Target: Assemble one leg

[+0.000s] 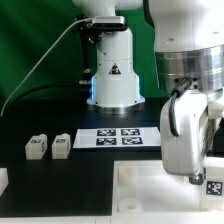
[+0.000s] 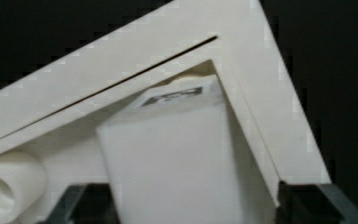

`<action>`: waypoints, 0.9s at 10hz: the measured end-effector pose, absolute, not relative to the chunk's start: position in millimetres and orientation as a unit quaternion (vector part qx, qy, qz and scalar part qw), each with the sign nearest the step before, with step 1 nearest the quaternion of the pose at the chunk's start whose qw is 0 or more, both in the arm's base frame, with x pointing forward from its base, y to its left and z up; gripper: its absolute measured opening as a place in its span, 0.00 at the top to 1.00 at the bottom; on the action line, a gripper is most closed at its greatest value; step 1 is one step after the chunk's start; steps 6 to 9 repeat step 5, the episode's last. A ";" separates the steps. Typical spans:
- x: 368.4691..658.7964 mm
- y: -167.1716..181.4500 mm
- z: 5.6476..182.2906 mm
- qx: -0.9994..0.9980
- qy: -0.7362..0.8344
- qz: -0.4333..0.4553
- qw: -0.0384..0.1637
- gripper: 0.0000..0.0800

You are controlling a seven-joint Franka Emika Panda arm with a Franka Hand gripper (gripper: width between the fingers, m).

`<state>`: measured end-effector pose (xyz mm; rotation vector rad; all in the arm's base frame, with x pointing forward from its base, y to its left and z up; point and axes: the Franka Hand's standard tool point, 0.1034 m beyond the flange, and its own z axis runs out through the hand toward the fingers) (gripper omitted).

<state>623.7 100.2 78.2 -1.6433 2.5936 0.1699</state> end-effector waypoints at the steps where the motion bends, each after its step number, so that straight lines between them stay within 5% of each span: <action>1: 624.7 107.6 83.8 -0.537 0.841 0.055 0.037 0.23; 3: 629.4 126.7 111.7 -0.547 0.834 0.054 0.058 0.20; 9: 627.7 126.1 108.7 -0.550 0.831 0.054 0.056 0.19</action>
Offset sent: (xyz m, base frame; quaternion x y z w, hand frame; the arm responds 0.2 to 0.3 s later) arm 0.0000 0.0000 0.0000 0.0000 0.0000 0.0000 1.0000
